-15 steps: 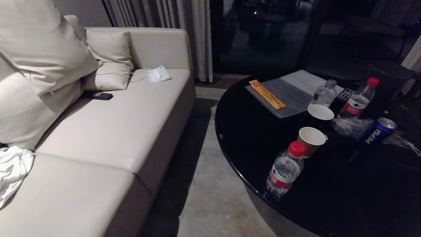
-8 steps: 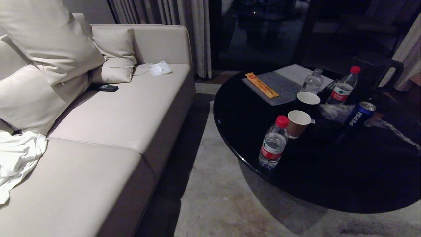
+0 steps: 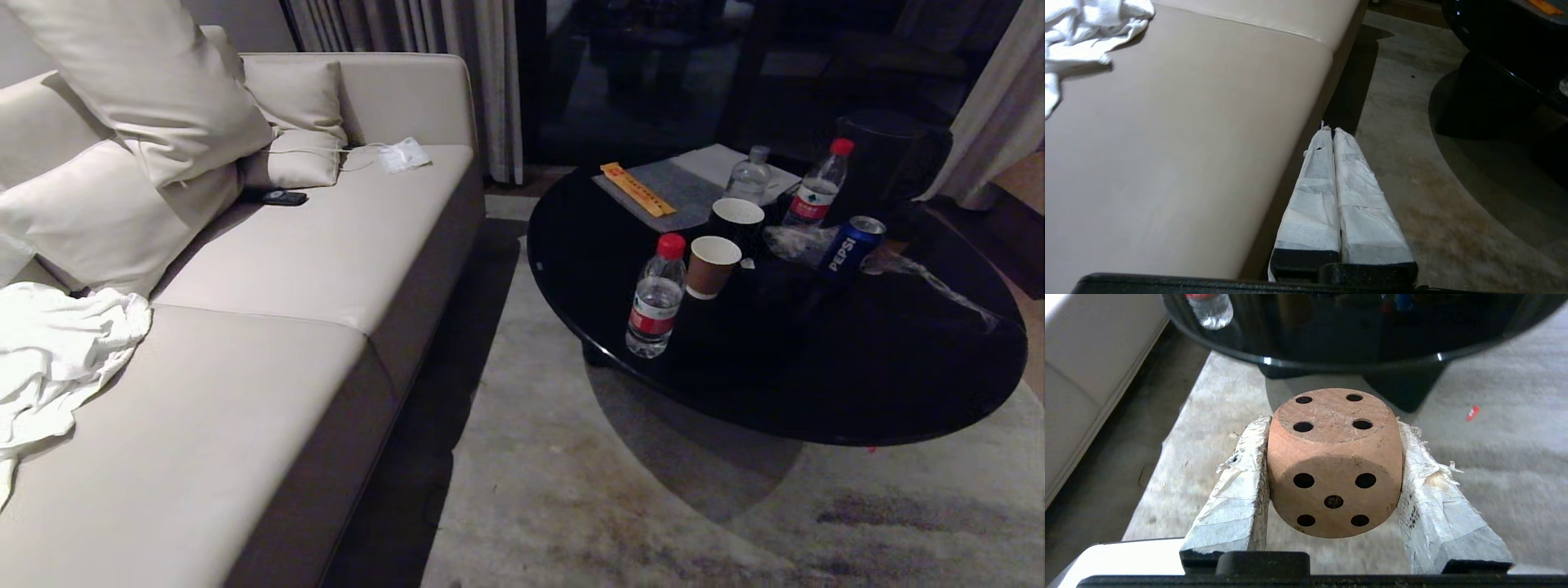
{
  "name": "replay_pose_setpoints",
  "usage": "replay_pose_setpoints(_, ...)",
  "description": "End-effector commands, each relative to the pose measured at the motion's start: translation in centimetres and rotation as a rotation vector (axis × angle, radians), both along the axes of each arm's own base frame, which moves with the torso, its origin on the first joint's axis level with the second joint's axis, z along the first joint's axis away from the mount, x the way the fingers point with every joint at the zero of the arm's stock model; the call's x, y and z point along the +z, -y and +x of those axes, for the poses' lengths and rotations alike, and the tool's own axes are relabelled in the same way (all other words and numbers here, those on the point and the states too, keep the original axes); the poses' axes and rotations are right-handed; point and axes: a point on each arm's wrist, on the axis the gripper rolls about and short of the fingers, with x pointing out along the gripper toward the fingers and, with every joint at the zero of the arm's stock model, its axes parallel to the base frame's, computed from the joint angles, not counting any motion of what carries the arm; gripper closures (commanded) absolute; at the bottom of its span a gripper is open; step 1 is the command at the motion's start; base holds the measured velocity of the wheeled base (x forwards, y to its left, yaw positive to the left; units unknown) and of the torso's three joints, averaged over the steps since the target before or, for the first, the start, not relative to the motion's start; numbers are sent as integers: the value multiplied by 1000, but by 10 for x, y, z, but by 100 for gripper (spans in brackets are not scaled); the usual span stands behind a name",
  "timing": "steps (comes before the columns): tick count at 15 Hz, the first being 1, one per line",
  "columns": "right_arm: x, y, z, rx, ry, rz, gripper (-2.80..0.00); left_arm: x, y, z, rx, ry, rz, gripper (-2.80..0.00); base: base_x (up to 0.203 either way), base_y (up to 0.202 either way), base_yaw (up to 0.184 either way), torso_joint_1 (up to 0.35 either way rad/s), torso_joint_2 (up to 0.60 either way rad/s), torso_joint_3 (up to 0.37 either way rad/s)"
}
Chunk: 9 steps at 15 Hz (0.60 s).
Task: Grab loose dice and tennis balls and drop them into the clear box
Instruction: Put the toys in the box
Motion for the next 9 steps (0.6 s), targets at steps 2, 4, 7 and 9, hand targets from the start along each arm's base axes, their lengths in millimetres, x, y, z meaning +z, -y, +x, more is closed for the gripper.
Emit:
replay_pose_setpoints(2, 0, 0, 0, 1, -3, 1, 0, 0, 0, 0, 1, -4, 0, 0, -184, 0, -3, 1, 2, 0)
replay_pose_setpoints(4, 0, 0, 0, 1, -3, 1, 0, 0, 0, 0, 1, -2, 0, 0, -186, 0, 0, 4, 2, 0)
replay_pose_setpoints(7, 0, 0, 0, 1, -2, 1, 0, 0, 0, 0, 1, -2, 0, 0, -184, 0, 0, 4, 3, 3)
replay_pose_setpoints(9, 0, 0, 0, 1, -3, 1, 0, 0, 0, 0, 1, -2, 0, 0, -184, 0, -3, 3, 4, 1)
